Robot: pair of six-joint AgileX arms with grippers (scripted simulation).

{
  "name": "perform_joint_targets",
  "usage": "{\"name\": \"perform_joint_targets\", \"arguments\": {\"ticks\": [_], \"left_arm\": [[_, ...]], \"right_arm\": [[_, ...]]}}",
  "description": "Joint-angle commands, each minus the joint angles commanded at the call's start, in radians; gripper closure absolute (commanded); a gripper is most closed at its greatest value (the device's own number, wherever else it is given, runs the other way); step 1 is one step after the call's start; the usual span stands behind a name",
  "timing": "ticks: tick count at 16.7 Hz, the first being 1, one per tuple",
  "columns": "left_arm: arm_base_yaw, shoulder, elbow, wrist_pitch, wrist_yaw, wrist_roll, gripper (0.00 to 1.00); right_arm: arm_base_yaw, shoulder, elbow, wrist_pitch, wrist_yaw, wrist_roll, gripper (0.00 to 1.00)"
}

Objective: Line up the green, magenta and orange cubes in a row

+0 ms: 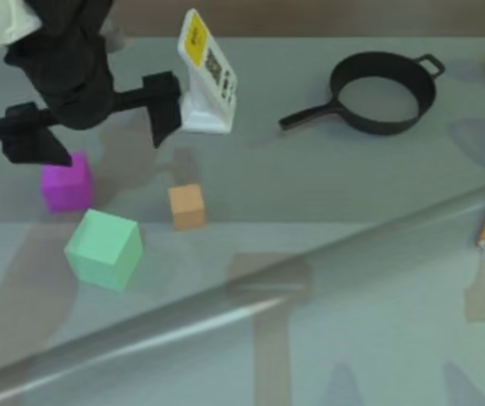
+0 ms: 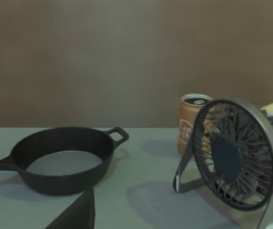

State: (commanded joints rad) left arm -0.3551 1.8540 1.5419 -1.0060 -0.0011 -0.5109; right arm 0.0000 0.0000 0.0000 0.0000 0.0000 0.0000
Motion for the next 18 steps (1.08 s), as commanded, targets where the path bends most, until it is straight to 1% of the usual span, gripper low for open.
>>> {"name": "perform_joint_targets", "arguments": {"ticks": [4, 8, 10, 15, 18], "left_arm": [[-0.061, 0.288, 0.276, -0.16, 0.003, -0.09, 0.0], [-0.096, 0.45, 0.451, -0.242, 0.005, -0.144, 0.0], [-0.101, 0.478, 0.479, -0.254, 0.006, -0.152, 0.0], [-0.096, 0.477, 0.474, -0.249, 0.006, -0.151, 0.0], [-0.098, 0.496, 0.422, -0.18, 0.006, -0.148, 0.0]], "right_arm": [[0.0, 0.0, 0.0, 0.0, 0.0, 0.0, 0.0], [0.0, 0.0, 0.0, 0.0, 0.0, 0.0, 0.0], [0.0, 0.0, 0.0, 0.0, 0.0, 0.0, 0.0], [0.0, 0.0, 0.0, 0.0, 0.0, 0.0, 0.0], [0.0, 0.0, 0.0, 0.0, 0.0, 0.0, 0.0]]}}
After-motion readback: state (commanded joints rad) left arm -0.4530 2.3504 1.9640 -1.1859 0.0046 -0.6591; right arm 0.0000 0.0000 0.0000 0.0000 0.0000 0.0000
